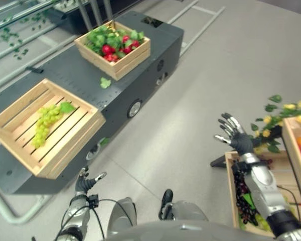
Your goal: Pick up the fruits from the basket on one side to the basket on the other side
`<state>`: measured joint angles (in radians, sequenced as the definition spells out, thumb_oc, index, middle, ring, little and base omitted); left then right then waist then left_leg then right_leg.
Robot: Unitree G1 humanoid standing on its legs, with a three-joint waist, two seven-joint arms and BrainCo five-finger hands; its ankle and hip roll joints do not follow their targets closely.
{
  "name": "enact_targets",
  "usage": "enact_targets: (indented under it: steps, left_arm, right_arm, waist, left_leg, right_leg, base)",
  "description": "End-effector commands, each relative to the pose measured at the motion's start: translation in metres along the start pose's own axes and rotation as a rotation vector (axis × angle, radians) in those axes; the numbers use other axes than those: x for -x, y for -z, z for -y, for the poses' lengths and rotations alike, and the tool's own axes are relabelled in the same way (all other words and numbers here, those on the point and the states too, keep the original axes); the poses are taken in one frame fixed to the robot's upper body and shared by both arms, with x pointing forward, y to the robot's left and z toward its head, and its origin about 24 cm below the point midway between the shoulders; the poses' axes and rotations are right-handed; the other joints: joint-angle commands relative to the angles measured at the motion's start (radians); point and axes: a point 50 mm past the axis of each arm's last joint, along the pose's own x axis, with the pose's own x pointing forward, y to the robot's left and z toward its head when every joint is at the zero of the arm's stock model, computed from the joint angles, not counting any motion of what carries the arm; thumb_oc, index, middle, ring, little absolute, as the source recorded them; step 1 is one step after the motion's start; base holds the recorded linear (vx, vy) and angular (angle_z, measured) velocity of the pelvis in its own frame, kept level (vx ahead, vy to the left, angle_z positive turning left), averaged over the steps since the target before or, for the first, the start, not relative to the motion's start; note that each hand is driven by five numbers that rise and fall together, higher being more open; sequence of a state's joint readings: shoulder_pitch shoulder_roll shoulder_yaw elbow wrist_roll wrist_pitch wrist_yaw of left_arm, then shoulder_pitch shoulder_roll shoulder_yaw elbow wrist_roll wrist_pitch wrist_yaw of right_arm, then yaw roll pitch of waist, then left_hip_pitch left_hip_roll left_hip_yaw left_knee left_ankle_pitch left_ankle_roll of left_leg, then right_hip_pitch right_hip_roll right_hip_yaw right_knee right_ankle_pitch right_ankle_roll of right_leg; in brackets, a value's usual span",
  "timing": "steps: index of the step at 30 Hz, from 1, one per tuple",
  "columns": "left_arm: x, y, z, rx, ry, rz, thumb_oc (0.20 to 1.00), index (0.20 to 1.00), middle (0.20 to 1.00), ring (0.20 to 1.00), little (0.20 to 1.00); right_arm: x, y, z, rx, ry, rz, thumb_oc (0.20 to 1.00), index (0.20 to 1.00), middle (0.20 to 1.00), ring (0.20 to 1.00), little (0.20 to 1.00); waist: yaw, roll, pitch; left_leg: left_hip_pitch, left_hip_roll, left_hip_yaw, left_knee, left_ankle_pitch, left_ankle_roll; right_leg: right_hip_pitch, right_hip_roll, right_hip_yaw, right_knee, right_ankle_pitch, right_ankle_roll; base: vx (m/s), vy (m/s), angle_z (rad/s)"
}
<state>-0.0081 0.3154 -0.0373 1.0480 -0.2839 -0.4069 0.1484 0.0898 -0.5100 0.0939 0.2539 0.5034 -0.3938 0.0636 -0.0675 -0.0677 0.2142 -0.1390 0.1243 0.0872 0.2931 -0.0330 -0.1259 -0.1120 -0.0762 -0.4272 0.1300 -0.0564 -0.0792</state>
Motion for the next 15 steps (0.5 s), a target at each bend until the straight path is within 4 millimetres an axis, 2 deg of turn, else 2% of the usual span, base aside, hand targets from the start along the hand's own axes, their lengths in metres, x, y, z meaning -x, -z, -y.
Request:
enact_targets:
  steps: [1, 2, 5, 10, 13, 15]
  left_arm:
    - [-0.001, -0.011, -0.017, -0.031, -0.038, 0.083, 1.0, 1.0, 1.0, 1.0, 1.0]
    - [-0.001, -0.011, -0.017, -0.031, -0.038, 0.083, 1.0, 1.0, 1.0, 1.0, 1.0]
    - [-0.003, -0.025, -0.019, -0.027, -0.025, 0.144, 1.0, 1.0, 1.0, 1.0, 1.0]
    - [0.0, -0.027, -0.028, -0.044, -0.037, 0.173, 1.0, 1.0, 1.0, 1.0, 1.0]
    - [0.001, -0.029, -0.033, -0.054, -0.042, 0.186, 1.0, 1.0, 1.0, 1.0, 1.0]
    - [0.001, -0.032, -0.034, -0.096, -0.02, 0.201, 1.0, 1.0, 1.0, 1.0, 1.0]
  right_arm:
    - [-0.008, -0.021, -0.002, -0.037, 0.033, 0.155, 1.0, 1.0, 1.0, 1.0, 1.0]
    - [-0.008, -0.021, -0.002, -0.037, 0.033, 0.155, 1.0, 1.0, 1.0, 1.0, 1.0]
    - [-0.008, -0.016, -0.004, -0.066, 0.065, 0.145, 1.0, 1.0, 1.0, 1.0, 1.0]
    - [-0.012, -0.014, -0.006, -0.061, 0.072, 0.135, 1.0, 1.0, 1.0, 1.0, 1.0]
    - [-0.01, -0.012, -0.007, -0.069, 0.078, 0.131, 1.0, 1.0, 1.0, 1.0, 1.0]
    - [-0.008, -0.01, -0.005, -0.066, 0.093, 0.121, 1.0, 1.0, 1.0, 1.0, 1.0]
  waist:
    - [0.02, -0.017, -0.03]
    - [0.019, -0.017, -0.03]
    - [0.041, -0.03, -0.024]
    - [0.077, -0.032, -0.018]
    - [0.086, -0.03, -0.021]
    - [0.087, -0.021, -0.014]
  left_leg:
    - [-0.022, 0.011, 0.008, -0.039, -0.058, 0.023]
    - [-0.022, 0.011, 0.008, -0.039, -0.058, 0.023]
    - [-0.027, -0.027, 0.003, -0.053, -0.058, 0.034]
    - [-0.037, -0.082, -0.004, -0.037, -0.091, 0.07]
    - [-0.036, -0.11, -0.021, -0.037, -0.098, 0.09]
    - [-0.027, -0.137, -0.045, -0.03, -0.11, 0.109]
  right_leg:
    - [0.028, -0.022, 0.101, -0.035, 0.015, 0.172]
    - [0.028, -0.022, 0.101, -0.035, 0.015, 0.172]
    - [0.028, -0.064, 0.091, -0.038, 0.048, 0.192]
    - [0.011, -0.123, 0.107, -0.017, 0.07, 0.224]
    - [-0.019, -0.17, 0.109, 0.065, 0.064, 0.233]
    - [-0.048, -0.199, 0.138, 0.176, 0.08, 0.241]
  base:
    - [0.01, 0.1, 0.35]
    - [0.08, 0.185, 0.43]
    - [0.05, 0.238, 0.47]
    - [0.03, 0.274, 0.21]
    - [0.05, 0.268, 0.08]
    - [0.07, 0.247, 0.18]
